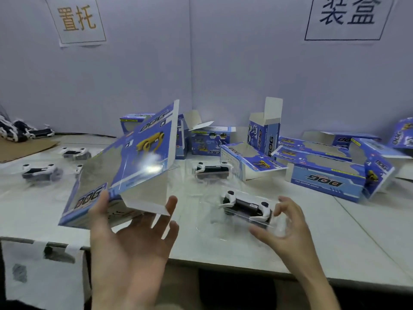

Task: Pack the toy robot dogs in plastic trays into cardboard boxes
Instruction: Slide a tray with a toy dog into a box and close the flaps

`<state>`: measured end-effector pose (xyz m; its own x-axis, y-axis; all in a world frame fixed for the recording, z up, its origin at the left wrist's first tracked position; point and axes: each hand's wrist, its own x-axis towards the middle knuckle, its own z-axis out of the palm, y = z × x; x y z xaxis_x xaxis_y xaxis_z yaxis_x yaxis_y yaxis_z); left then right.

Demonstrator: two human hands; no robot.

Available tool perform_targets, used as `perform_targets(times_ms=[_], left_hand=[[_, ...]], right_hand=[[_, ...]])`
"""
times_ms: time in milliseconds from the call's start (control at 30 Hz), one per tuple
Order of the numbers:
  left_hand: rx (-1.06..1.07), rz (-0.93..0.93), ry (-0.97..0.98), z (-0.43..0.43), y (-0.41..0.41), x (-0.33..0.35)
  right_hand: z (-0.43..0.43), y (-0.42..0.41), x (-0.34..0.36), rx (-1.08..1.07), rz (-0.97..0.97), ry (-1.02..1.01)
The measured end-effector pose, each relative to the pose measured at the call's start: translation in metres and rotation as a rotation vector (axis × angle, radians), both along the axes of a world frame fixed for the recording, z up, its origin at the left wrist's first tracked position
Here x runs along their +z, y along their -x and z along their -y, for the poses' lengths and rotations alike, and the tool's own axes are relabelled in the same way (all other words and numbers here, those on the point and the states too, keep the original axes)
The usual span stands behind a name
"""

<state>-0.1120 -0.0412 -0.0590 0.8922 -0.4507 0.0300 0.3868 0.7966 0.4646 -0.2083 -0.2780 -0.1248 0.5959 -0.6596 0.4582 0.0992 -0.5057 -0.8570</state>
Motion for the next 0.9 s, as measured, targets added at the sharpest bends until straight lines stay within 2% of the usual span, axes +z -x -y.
perform_targets(times_ms=[100, 233, 333, 633, 767, 900], left_hand=[[-0.008, -0.014, -0.127, 0.005, 0.004, 0.006], [-0.021, -0.060, -0.187, 0.020, 0.008, 0.006], [-0.035, -0.029, -0.258, 0.028, 0.008, 0.003], [-0.160, 0.246, -0.389, 0.040, 0.014, 0.002], [-0.194, 0.240, -0.380, 0.036, 0.010, 0.002], [-0.188, 0.236, -0.409, 0.037, 0.009, -0.001]], right_hand=[[0.006, 0.027, 0.017, 0.048, 0.105, 0.011], [0.009, 0.065, 0.048, 0.173, 0.317, 0.021], [0.002, 0.079, 0.064, 0.228, 0.408, 0.085], [-0.025, 0.062, 0.067, 0.121, 0.377, 0.152], [-0.032, 0.055, 0.066, 0.046, 0.324, 0.275], [-0.039, 0.048, 0.064, 0.041, 0.285, 0.289]])
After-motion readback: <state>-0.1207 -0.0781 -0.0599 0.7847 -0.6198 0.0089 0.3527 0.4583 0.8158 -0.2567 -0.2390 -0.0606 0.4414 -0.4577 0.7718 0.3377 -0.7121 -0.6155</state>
